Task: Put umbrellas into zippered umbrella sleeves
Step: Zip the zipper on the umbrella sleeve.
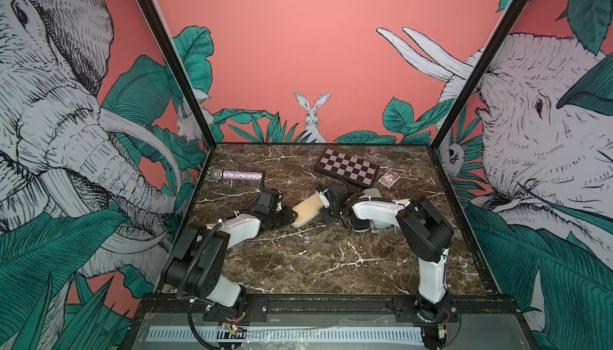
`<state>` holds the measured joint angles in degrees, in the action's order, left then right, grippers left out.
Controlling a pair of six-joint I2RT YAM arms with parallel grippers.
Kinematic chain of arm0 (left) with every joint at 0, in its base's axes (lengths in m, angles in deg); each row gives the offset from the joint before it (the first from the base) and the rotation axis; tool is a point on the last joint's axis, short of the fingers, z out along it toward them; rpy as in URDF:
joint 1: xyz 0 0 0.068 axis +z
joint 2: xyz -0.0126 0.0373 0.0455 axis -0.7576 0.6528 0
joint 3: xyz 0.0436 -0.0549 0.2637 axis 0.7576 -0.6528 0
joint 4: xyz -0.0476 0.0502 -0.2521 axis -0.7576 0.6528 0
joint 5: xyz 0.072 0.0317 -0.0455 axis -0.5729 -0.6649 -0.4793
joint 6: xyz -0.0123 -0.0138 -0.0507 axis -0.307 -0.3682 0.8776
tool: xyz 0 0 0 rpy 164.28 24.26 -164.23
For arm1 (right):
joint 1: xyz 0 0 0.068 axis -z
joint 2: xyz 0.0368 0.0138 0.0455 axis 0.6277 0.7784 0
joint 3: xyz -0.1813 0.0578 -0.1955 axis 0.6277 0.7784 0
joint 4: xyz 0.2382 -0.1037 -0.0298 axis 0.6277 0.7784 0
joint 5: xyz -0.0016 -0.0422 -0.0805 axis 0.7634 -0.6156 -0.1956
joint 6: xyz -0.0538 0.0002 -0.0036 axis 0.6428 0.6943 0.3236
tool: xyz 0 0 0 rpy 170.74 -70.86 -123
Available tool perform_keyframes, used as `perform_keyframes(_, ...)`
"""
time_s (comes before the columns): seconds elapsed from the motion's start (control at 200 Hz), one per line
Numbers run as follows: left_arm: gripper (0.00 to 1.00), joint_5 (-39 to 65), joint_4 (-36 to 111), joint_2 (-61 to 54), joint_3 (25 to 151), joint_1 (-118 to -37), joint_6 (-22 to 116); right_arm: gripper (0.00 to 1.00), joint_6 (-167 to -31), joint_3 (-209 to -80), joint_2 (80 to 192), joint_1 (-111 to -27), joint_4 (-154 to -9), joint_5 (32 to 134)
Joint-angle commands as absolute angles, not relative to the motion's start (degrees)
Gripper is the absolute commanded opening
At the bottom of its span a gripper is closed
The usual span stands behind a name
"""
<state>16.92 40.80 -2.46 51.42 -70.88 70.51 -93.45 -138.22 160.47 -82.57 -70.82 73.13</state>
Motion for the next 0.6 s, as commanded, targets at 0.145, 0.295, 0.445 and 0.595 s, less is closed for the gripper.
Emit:
perform_keyframes(0.145, 0.69, 13.36, 55.15, -14.03, 48.54, -70.27, 72.36, 0.00, -102.35, -136.80, 158.85, -88.57, -74.83, 80.15)
perform_keyframes(0.295, 0.70, 12.23, 49.88, -11.71, 43.88, -70.27, 74.75, 0.00, -107.10, -137.71, 159.55, -90.58, -77.74, 82.41)
perform_keyframes(0.445, 0.66, 9.30, 47.68, -7.65, 43.16, -66.53, 72.94, 0.00, -104.96, -136.28, 158.98, -89.03, -75.65, 80.79)
perform_keyframes(0.595, 0.62, 14.01, 47.12, -5.42, 45.64, -62.00, 72.27, 0.00, -101.58, -134.05, 158.07, -86.63, -73.26, 80.65)
